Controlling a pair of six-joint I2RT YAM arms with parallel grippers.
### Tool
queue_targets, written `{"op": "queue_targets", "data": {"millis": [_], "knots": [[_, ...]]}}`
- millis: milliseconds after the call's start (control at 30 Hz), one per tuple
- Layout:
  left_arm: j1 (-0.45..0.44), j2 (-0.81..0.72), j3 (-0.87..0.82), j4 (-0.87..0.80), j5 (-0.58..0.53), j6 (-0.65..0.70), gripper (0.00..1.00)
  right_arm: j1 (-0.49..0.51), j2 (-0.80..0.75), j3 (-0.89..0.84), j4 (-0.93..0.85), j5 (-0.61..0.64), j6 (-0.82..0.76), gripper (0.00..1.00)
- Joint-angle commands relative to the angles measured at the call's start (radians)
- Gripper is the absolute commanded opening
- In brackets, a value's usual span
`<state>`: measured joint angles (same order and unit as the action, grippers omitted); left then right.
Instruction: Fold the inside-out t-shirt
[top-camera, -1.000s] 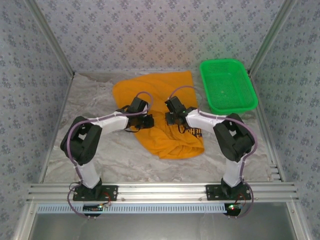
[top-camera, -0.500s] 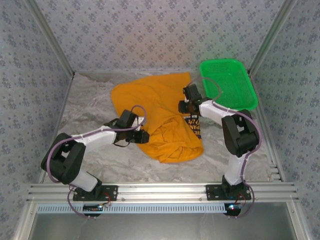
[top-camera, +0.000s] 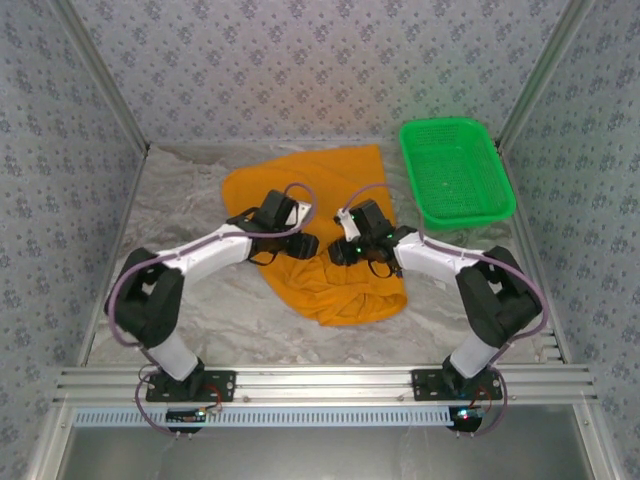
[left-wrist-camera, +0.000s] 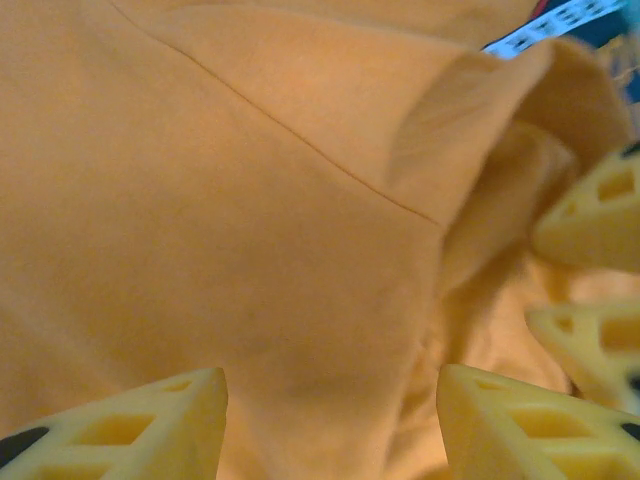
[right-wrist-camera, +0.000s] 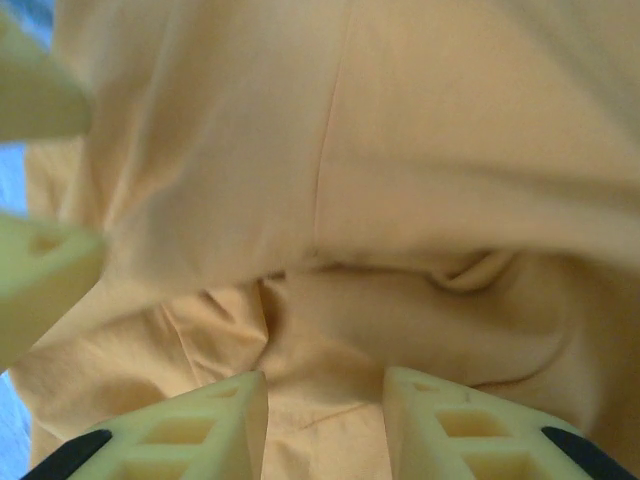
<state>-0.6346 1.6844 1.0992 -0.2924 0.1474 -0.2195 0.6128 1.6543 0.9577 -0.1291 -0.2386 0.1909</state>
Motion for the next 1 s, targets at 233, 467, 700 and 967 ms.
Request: {"op": "queue_targets", "data": {"millis": [233,467,700,967], "knots": [[-0.012,0.127,0.080,0.009,-0.029,0.082,0.17,0.027,0.088,-0.112,0.385,-0.071,-0.211,0.44],[0.131,-0.041,-0.055,0.115,0.391,-0.092,0.00,0.092,0.088,-0.177,0.551,0.094,-0.435,0.08],[0.268,-0.028,-0.178,0.245,0.595,-0.193,0.00,0.143,-0.113,-0.349,0.528,0.024,-0.563,0.00],[0.280,0.067,-0.221,0.325,0.586,-0.213,0.06,0.215,-0.253,-0.426,0.489,-0.010,-0.737,0.00]]}}
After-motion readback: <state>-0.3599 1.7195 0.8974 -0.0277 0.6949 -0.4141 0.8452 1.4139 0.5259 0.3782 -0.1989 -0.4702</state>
